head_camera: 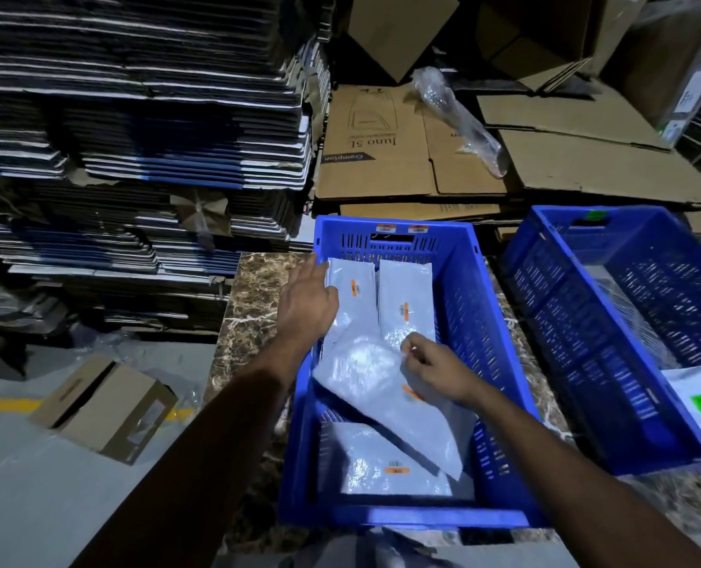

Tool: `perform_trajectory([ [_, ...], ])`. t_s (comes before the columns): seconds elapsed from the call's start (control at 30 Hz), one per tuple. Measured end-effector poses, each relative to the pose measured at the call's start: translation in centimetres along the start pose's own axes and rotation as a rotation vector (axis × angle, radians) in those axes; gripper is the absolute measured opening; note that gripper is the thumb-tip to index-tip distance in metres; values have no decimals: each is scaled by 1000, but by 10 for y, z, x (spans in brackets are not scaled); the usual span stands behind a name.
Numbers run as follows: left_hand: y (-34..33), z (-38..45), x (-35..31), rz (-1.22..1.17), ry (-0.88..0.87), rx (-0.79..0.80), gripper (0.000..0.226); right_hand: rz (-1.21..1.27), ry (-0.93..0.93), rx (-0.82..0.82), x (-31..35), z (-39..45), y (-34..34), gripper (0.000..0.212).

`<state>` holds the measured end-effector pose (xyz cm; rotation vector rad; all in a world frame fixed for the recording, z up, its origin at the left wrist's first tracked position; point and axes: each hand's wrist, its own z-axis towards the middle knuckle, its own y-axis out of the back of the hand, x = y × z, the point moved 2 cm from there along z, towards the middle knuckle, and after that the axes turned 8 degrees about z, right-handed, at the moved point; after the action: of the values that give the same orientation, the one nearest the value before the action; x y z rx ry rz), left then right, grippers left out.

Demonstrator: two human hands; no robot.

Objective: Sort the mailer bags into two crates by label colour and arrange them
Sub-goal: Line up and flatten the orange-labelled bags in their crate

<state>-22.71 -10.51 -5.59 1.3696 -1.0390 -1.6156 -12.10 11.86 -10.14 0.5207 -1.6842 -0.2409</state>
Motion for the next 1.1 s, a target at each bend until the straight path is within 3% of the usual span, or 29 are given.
perform_trajectory([
  [0.2,3,-1,-3,14,8,30,57,40,-79,-475,2,38,28,7],
  [0.33,5,-4,-4,23,8,19,56,11,-156,-593,2,76,41,11],
  [0.5,8,-5,-5,6,8,10,55,-315,-279,-560,2,99,37,31],
  [0.57,7,-4,-4,-20,24,26,55,-492,-193,-558,2,101,34,34],
  [0.7,6,-2,-5,-10,-1,17,55,-716,-14,-377,-6,116,22,41],
  [0.87,3,0,-3,19,6,13,55,-685,-45,-298,-21,134,7,59],
  [1.1,2,4,-3,32,0,18,59,-750,-3,-152,-41,154,-4,61],
])
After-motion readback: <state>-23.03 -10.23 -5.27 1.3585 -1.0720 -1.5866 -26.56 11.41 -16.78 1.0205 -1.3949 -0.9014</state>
